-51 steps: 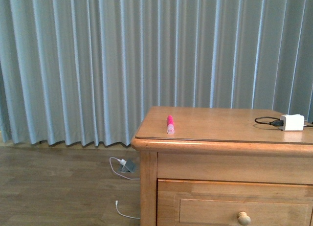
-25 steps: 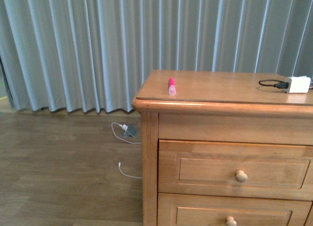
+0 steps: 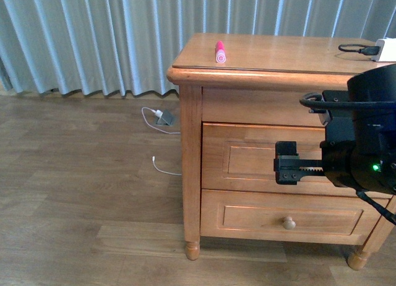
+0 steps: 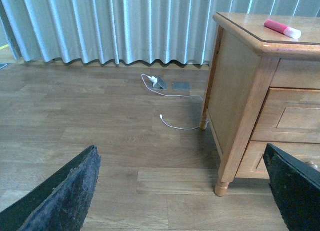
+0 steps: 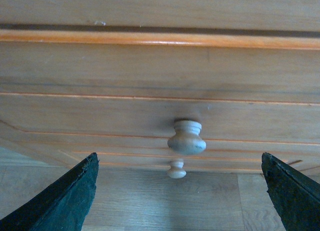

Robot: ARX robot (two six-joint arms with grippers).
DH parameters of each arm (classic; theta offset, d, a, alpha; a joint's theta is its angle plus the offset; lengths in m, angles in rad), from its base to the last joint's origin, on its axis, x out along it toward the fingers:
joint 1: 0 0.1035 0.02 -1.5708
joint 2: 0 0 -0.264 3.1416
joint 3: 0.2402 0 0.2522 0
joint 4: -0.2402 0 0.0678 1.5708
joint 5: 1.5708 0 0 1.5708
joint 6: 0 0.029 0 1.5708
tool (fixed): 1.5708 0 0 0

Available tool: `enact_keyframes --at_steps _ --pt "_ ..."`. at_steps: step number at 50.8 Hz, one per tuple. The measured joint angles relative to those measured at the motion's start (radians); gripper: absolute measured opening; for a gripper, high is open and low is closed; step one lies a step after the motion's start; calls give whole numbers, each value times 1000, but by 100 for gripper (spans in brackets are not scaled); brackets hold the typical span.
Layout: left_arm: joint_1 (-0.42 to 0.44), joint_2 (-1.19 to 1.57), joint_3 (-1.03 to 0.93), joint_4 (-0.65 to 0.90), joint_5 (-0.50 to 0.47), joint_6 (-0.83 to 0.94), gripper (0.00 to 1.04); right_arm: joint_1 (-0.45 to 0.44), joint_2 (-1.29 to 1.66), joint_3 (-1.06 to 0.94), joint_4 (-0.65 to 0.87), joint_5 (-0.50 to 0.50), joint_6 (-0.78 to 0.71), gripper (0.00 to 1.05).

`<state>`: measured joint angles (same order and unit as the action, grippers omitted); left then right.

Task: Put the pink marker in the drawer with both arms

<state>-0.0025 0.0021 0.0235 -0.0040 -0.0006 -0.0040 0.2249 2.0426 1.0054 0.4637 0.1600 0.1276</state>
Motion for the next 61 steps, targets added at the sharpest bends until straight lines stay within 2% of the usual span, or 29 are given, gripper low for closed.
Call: enact_keyframes --at_steps 10,37,51,56,61 --pt "0 0 0 0 0 0 99 0 91 96 -14 16 -19 96" --pt "0 0 0 0 0 0 99 -22 146 148 -42 27 -5 95" --pt "0 0 0 0 0 0 99 -23 146 143 -29 27 -16 56" --pt "0 0 0 0 0 0 99 -23 146 143 -31 25 -19 38" --pt "0 0 0 0 0 0 99 -22 146 143 -37 22 -23 26"
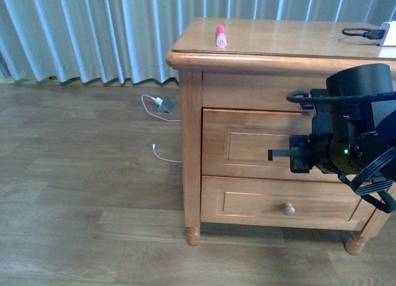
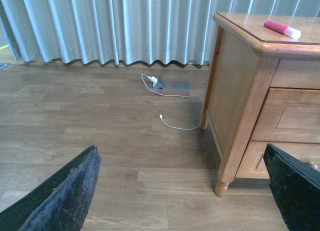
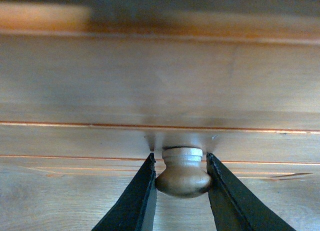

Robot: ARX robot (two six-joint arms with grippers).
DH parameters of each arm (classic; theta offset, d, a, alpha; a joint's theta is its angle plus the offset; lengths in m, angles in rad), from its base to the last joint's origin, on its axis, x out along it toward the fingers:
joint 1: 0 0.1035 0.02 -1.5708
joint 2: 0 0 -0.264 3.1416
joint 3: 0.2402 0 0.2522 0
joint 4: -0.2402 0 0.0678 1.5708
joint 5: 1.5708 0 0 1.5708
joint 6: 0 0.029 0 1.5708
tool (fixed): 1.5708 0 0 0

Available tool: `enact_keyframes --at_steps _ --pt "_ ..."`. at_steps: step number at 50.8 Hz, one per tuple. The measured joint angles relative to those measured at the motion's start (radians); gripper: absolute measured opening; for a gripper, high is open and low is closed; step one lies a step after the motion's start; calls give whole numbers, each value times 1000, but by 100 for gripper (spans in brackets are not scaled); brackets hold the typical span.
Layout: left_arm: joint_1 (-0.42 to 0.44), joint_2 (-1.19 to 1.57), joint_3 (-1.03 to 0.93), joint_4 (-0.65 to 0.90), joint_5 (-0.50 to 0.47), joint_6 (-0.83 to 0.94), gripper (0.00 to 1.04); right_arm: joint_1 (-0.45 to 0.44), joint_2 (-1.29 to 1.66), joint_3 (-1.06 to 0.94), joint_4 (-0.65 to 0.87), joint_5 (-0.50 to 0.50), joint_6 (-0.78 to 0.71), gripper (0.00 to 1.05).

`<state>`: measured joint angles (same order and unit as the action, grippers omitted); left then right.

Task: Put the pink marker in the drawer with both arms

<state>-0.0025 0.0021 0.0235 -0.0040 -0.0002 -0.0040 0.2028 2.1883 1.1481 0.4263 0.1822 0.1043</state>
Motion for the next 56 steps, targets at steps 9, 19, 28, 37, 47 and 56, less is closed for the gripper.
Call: enact_keyframes --at_steps 9,19,28,37,47,56 --pt "0 0 0 0 0 0 99 0 -3 0 -21 -7 -1 24" --pt "0 0 0 0 0 0 99 3 -59 -64 -54 -30 10 24" --pt "0 0 0 0 0 0 99 19 -165 -209 -67 -35 15 24" --pt "0 0 0 0 0 0 99 38 -303 -399 -56 -65 24 24" --pt "0 0 0 0 0 0 99 63 -449 -591 -43 -78 33 32" --pt "0 0 0 0 0 0 99 66 -548 -642 -85 -85 37 58"
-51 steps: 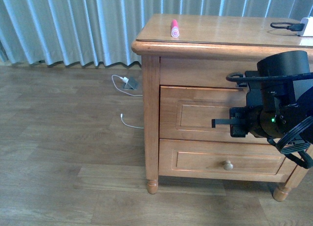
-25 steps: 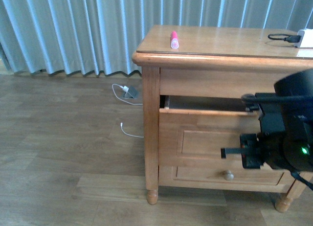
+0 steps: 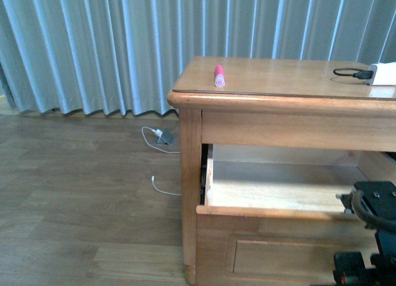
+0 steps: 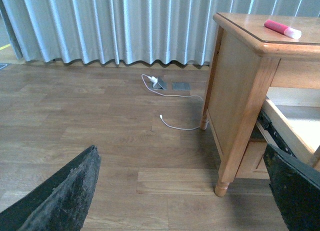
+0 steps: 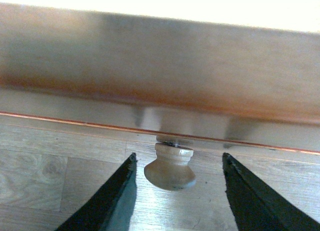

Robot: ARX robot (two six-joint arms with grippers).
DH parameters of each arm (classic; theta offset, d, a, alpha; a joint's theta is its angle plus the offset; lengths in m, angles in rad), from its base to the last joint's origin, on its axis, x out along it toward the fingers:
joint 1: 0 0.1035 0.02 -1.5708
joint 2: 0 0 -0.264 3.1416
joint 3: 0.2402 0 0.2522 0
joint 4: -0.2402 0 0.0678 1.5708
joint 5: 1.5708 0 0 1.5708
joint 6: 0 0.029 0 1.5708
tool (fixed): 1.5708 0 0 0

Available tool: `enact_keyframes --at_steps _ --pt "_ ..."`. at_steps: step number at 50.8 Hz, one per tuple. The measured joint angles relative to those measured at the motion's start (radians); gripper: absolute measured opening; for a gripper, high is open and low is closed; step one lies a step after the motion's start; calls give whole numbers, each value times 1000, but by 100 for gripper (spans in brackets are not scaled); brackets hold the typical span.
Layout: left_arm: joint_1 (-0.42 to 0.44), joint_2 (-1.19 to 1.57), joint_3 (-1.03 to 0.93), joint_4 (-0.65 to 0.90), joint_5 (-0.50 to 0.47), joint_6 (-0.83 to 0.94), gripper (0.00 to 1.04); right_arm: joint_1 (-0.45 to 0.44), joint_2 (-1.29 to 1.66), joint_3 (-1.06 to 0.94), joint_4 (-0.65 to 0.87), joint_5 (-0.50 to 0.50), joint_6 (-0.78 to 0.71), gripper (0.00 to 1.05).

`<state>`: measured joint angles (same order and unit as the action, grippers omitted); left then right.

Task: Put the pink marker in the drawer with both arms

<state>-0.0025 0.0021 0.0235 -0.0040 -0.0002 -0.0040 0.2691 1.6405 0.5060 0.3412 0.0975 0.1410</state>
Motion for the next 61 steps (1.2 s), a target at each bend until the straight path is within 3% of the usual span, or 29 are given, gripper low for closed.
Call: enact_keyframes --at_steps 4,10,20,39,54,61 --pt "0 0 0 0 0 0 99 0 -77 -5 -52 -18 12 71" --pt "0 0 0 0 0 0 99 -1 -301 -3 -198 -59 26 98" --pt "0 0 0 0 0 0 99 -2 -478 106 -320 -76 34 96" --pt "0 0 0 0 0 0 99 29 -514 257 -330 -31 53 96" --pt "0 0 0 0 0 0 99 -66 -715 243 -431 -129 59 96" --pt "0 0 0 0 0 0 99 -158 -840 184 -497 -220 57 96"
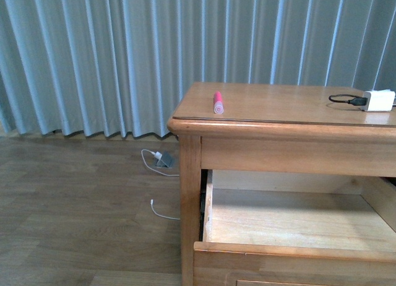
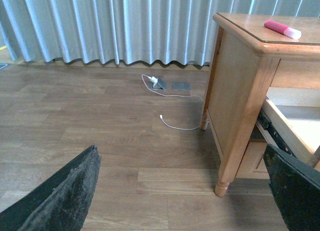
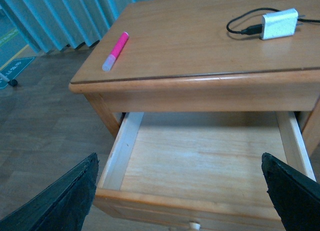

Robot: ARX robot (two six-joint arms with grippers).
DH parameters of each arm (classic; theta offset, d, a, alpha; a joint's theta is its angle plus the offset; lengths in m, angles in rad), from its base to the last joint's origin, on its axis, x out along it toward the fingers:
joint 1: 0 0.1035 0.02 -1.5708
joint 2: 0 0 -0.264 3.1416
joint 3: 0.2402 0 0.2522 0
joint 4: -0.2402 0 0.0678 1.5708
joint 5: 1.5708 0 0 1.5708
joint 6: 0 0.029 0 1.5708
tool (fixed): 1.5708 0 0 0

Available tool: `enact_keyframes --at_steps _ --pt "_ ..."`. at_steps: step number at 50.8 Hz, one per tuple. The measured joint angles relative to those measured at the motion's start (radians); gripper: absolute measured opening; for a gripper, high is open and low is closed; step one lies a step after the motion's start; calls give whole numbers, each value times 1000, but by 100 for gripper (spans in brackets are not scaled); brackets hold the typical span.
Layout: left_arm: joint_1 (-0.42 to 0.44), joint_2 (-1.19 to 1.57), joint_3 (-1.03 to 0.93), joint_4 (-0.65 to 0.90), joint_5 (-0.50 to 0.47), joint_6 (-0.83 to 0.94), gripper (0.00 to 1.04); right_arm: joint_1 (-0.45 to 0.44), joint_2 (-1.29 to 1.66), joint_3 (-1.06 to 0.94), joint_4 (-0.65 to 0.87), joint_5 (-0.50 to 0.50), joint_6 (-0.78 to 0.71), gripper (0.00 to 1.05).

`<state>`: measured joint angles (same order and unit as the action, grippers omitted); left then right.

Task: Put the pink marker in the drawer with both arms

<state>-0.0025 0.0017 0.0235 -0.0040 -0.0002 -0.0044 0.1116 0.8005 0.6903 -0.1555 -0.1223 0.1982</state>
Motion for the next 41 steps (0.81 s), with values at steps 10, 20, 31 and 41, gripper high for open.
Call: enact_keyframes --at_steps 10,20,31,41 --pt "0 0 0 0 0 0 99 -156 -175 -103 -80 -143 -12 96" --pt "0 0 0 0 0 0 99 -257 -251 -156 -77 -202 -9 96" --pt "0 0 0 0 0 0 99 -260 -251 -157 -77 -206 -9 96" --pt "0 0 0 0 0 0 99 -260 -251 -157 -77 -206 -9 96"
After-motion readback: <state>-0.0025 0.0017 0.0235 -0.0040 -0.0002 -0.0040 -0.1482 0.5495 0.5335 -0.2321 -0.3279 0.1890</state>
